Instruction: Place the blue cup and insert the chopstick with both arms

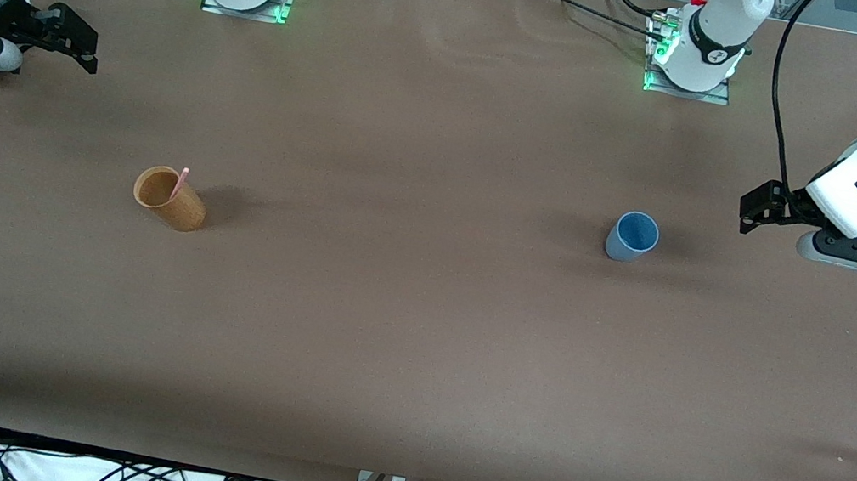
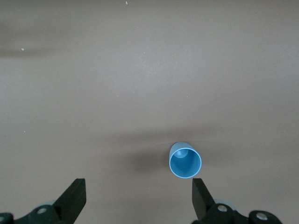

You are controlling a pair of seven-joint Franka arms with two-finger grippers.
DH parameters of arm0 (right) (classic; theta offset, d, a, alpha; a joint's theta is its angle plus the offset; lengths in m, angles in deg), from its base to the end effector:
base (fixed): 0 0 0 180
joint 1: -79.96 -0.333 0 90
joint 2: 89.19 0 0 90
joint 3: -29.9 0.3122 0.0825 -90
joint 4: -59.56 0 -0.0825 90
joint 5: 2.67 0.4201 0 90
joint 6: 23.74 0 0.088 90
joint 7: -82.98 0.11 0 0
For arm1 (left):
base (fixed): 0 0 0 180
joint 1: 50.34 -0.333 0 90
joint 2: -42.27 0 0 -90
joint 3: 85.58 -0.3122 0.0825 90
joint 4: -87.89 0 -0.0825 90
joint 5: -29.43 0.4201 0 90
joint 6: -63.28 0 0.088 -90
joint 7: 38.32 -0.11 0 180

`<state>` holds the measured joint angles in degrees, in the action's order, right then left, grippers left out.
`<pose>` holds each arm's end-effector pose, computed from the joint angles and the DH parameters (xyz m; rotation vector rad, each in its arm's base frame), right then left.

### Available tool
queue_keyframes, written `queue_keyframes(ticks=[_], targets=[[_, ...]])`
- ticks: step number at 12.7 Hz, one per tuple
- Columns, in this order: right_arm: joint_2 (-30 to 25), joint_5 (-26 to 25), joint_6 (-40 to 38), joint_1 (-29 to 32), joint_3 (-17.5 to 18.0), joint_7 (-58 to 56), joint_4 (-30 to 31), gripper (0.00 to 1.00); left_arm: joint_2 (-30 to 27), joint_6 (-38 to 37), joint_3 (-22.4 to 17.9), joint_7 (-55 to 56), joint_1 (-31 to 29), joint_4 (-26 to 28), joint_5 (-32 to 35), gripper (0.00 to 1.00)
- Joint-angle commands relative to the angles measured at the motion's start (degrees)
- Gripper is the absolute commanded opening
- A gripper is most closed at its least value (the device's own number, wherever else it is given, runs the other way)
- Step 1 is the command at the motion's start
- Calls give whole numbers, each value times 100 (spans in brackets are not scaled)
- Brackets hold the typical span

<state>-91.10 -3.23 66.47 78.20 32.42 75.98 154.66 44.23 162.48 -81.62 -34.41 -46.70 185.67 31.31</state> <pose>0.5767 0.0425 0.5923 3.1153 0.3080 -0.0819 0.6032 -0.0768 0.5417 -3.1089 0.1085 0.0098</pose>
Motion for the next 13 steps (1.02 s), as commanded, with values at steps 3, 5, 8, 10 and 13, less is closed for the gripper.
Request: queue_keyframes(ticks=[3,5,8,10,13], targets=[[121,73,119,-17,73,67,35,100,130,-296,35,-40,23,-190,-135,100],[112,82,251,-8,74,76,201,100,130,-297,52,-214,67,-198,-56,100],[112,73,479,-8,91,269,439,100,287,-288,61,-365,76,-225,-38,100],[95,82,620,-8,91,269,580,100,314,-306,61,-374,76,-313,-55,100],[104,82,638,-8,100,278,589,100,323,-297,52,-391,67,-313,-64,100]])
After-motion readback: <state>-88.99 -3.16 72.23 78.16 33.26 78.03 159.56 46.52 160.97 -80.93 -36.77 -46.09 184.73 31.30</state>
